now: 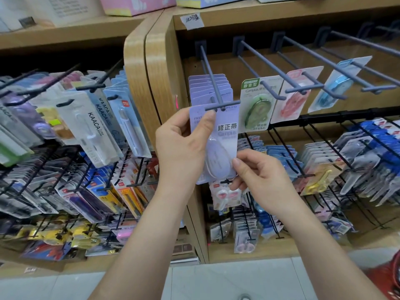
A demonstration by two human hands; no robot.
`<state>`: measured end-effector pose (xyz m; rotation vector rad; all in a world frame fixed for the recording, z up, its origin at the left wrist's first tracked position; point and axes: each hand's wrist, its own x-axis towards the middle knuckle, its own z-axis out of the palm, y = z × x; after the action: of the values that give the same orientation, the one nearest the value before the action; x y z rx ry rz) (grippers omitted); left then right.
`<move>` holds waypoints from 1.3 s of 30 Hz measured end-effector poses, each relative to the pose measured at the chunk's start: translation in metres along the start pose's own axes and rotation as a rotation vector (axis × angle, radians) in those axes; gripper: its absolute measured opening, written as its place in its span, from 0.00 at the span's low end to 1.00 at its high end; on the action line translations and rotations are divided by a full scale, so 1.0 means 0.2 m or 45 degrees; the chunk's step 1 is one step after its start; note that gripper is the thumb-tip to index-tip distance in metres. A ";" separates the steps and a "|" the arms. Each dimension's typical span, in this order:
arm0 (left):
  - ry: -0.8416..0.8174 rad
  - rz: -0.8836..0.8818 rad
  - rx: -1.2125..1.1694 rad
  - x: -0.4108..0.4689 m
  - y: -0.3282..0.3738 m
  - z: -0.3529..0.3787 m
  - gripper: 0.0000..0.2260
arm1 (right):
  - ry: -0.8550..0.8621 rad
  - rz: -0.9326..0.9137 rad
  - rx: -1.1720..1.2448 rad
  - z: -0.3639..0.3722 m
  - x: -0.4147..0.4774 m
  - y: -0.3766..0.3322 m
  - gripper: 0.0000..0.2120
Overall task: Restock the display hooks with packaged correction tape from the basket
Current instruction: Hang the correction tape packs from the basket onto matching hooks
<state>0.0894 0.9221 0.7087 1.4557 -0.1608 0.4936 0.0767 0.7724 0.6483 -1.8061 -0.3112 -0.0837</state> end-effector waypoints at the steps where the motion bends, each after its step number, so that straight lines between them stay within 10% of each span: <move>1: 0.003 -0.001 0.011 0.01 0.00 0.01 0.05 | 0.021 -0.020 -0.050 0.00 0.00 0.01 0.10; 18: -0.152 0.209 1.195 -0.19 -0.13 -0.16 0.22 | 0.318 -0.041 -0.333 0.09 0.11 0.10 0.08; 32: -0.297 0.045 1.160 -0.09 -0.09 -0.04 0.27 | 0.416 0.053 -0.582 0.09 0.29 0.14 0.12; 39: -0.289 0.321 0.976 -0.19 -0.24 -0.06 0.09 | 0.216 0.102 -0.596 -0.13 -0.05 0.12 0.04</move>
<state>0.0723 0.9237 0.6485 2.2608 -0.3656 0.6292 0.0761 0.7395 0.6299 -2.2555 -0.1004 -0.2705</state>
